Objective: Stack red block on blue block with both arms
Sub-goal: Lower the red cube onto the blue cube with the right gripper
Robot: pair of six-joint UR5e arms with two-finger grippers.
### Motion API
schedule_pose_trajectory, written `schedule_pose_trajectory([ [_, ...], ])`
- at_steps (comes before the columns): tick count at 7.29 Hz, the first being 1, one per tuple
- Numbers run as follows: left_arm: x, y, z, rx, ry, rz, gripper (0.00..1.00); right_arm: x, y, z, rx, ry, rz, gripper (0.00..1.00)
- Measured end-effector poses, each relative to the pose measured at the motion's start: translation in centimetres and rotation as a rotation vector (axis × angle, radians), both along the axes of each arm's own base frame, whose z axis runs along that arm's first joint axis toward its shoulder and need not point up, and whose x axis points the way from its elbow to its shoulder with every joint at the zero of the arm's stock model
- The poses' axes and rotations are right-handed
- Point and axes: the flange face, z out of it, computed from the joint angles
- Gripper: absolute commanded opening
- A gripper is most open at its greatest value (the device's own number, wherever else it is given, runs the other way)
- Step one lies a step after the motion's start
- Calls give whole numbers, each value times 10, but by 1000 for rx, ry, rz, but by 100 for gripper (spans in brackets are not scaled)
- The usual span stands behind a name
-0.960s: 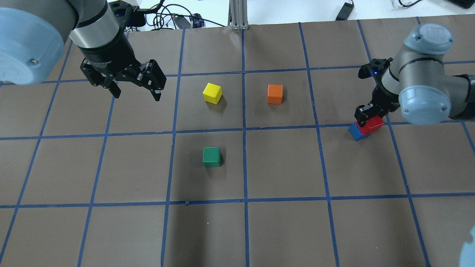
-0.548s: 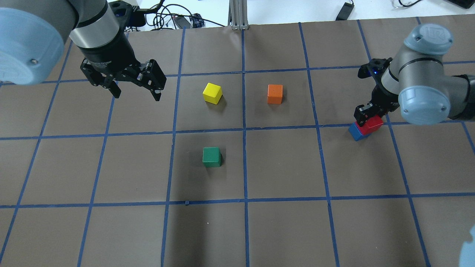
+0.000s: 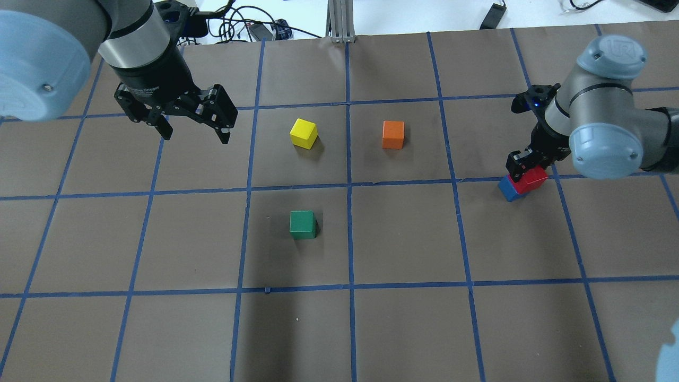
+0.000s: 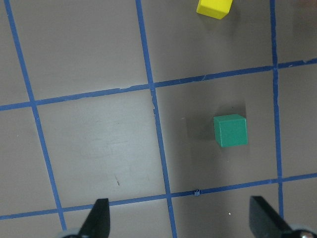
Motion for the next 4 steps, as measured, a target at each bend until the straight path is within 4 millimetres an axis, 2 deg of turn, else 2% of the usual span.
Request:
schedule_pose_trajectory([
  [3, 0, 0, -1, 1, 0, 1, 100, -1, -2, 2, -4, 7, -7, 100],
  [4, 0, 0, 0, 1, 0, 1, 100, -1, -1, 12, -12, 22, -6, 100],
])
